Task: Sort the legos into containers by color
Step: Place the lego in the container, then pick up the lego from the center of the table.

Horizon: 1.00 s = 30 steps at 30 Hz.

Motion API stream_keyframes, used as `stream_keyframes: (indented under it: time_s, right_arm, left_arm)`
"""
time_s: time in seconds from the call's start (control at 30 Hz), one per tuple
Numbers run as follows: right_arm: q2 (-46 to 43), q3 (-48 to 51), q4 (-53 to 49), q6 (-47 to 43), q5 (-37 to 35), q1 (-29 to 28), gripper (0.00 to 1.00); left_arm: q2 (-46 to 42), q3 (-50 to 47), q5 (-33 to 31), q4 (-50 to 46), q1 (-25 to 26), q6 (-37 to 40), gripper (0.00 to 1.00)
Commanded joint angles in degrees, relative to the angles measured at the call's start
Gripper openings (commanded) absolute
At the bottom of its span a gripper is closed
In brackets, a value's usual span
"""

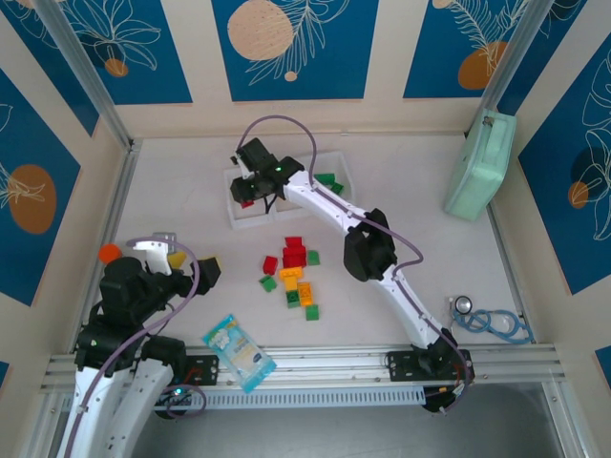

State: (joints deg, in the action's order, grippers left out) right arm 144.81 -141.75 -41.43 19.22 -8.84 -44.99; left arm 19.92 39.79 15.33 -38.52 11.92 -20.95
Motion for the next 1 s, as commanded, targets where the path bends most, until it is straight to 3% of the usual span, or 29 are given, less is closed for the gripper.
stream_keyframes:
  time_s: [0.0, 0.1, 0.23, 0.43, 0.67, 0.77, 0.83, 0.9, 0.97]
  right_arm:
    - [1.12, -3.43, -0.67, -1.45, 2.58, 0.16, 0.23]
    - [1.78, -2.77, 0.25, -0.51, 2.63, 0.17, 0.28]
    - [1.79, -3.68, -0.16, 0.52, 1.93, 0.17, 0.43]
    - [-0.81, -6.23, -3.24, 1.59, 1.12, 0.25, 0.76]
    - [-9.15, -4.49, -10.78, 5.07, -2.64, 0.56, 0.88]
    - [-15.26, 2.62, -11.90, 6.47, -3.22, 0.87, 0.90]
    - [-20.33, 10.41, -10.39, 6.76, -3.09, 1.01, 0.91]
    - [-25.27, 18.40, -8.30, 7.19, -2.61, 1.12, 1.00]
    - [-30.06, 26.31, -7.31, 8.49, -1.99, 1.30, 0.99]
  left_arm:
    - [-0.72, -0.02, -0.57, 0.64, 0.30, 0.56, 0.99]
    - [-0.67, -0.02, -0.57, 0.66, 0.31, 0.56, 0.99]
    - [-0.67, -0.02, -0.83, 0.55, 0.30, 0.48, 0.99]
    - [-0.42, -0.11, -0.96, 0.56, 0.31, 0.45, 0.99]
    - [-0.08, -0.09, -1.19, 0.47, 0.30, 0.46, 0.99]
    - [0.18, -0.20, -1.05, 0.60, 0.32, 0.47, 1.00]
    - [0.44, -0.10, -1.01, 0.51, 0.36, 0.38, 0.99]
    - [0.86, -0.07, -0.70, 0.54, 0.35, 0.38, 0.99]
    - [1.41, -0.13, -0.33, 0.55, 0.32, 0.38, 0.99]
